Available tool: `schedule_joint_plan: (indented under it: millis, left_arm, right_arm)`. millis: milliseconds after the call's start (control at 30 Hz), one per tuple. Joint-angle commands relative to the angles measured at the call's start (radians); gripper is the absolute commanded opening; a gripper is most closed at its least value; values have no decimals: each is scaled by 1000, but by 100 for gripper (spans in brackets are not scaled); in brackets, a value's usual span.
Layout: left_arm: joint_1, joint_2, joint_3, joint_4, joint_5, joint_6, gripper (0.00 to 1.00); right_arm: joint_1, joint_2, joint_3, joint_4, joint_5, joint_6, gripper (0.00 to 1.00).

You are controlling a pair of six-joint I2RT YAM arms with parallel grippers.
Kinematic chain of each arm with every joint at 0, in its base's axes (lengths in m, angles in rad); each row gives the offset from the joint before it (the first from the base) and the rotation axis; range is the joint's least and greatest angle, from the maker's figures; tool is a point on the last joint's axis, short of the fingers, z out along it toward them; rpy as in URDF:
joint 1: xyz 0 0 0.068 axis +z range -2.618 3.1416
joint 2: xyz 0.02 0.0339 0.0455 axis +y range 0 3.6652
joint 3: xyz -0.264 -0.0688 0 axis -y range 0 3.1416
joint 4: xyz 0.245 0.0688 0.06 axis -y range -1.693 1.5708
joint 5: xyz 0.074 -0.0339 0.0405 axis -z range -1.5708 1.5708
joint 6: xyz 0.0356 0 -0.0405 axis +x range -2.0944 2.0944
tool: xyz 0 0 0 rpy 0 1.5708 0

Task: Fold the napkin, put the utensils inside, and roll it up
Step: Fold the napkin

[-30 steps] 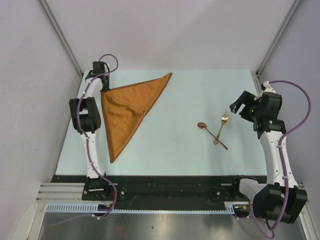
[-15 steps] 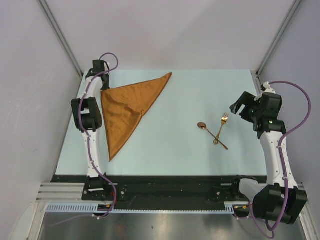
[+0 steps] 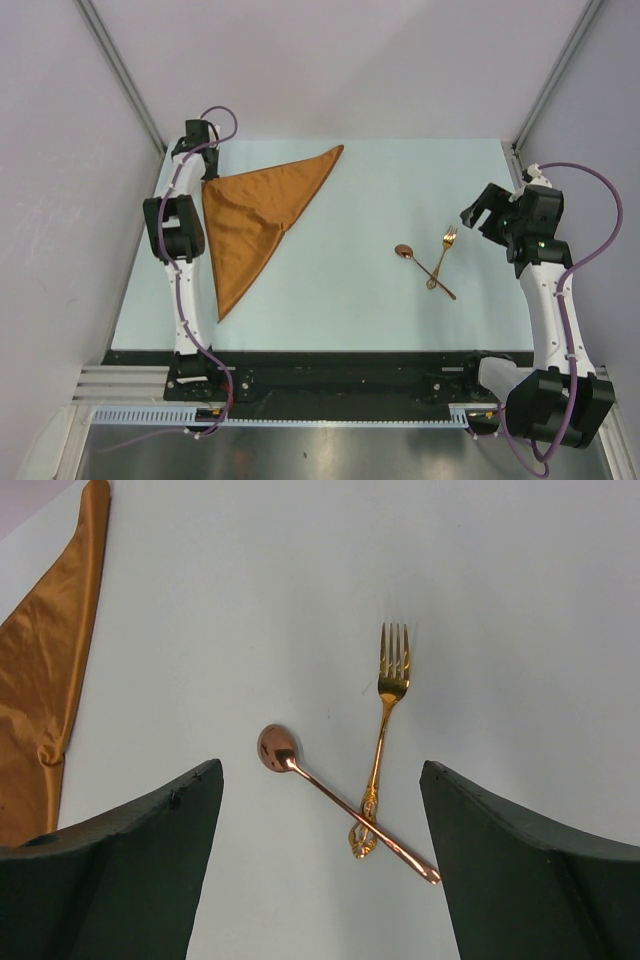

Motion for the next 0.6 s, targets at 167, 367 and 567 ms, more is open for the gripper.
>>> schedule_joint_plan:
  millis: [167, 367, 567]
  left_arm:
    - [14, 20, 74, 10, -33, 22, 14]
    - [14, -5, 50, 51, -21, 11, 64]
    - [5, -98, -19, 105, 10, -33, 73]
  right_arm:
    - [26, 15, 28, 23, 28, 17, 85]
    - [66, 44, 40, 35, 56, 19, 85]
    - [137, 135, 71, 100, 37, 40, 85]
